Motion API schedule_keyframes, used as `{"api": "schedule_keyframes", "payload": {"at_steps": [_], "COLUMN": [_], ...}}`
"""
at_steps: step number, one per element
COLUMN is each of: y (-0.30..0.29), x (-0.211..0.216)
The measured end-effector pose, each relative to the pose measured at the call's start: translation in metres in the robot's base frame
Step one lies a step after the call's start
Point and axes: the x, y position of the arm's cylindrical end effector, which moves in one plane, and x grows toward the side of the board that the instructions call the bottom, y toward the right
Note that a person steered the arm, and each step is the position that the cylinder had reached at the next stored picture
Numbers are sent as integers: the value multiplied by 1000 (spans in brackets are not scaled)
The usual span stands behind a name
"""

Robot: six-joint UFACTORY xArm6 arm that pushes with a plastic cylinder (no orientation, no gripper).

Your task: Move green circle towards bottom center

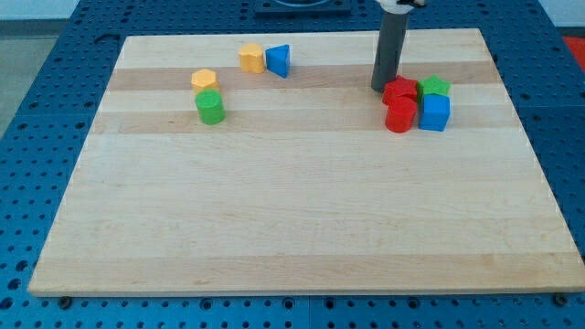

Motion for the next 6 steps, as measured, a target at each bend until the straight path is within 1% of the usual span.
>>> {"api": "schedule_keyframes", "payload": {"at_steps": [4, 6], "y": [-17, -133], "x": [-8, -21]}}
